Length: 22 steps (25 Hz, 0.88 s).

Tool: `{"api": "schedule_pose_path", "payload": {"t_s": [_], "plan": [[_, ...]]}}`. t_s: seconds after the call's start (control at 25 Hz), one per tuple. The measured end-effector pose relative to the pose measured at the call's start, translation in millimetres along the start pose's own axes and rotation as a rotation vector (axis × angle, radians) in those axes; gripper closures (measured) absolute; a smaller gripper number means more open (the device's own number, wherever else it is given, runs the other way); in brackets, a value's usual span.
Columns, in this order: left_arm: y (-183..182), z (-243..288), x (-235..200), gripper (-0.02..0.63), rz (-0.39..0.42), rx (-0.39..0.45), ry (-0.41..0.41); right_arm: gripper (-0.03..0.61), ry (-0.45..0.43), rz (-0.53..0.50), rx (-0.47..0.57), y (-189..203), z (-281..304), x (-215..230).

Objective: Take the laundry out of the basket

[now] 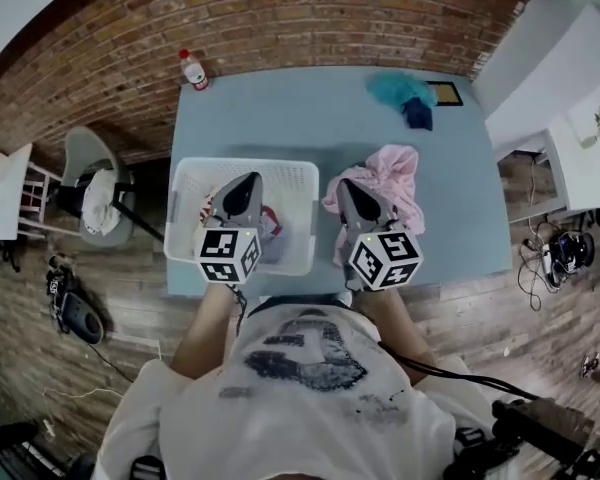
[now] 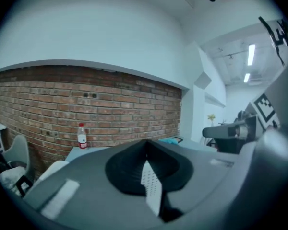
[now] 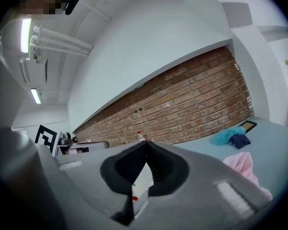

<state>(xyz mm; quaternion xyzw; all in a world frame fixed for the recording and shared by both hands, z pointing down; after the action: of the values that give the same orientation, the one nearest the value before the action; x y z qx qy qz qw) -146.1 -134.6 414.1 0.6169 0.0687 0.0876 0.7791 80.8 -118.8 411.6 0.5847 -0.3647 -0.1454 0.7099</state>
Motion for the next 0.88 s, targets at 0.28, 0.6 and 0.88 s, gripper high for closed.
{"api": "schedule_pose_path", "payload": {"t_s": [0.28, 0.6, 0.88], "plan": [[16, -25, -100, 0.621, -0.008, -0.015, -0.053, 0.581, -0.052, -0.007, -0.042, 23, 78, -66], [39, -34, -188, 0.621, 0.007, -0.02, -0.055, 0.581, -0.076, -0.02, -0.156, 57, 152, -115], [50, -22, -225, 0.621, 0.022, -0.036, -0.031, 0.58, -0.065, -0.029, -0.293, 77, 192, -116]]}}
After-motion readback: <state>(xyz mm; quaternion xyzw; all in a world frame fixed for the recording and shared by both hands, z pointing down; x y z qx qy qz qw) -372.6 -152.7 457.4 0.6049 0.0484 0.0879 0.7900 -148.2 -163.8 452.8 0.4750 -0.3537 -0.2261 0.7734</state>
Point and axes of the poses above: the fingertips, and each gripper's own axes: z forward along the fingers, x to its right, y out of its underside, the point moved 7 cm from there along -z, backward along the fingers, and after that the axes turned 13 degrees about -y, right-handed, at the moved point
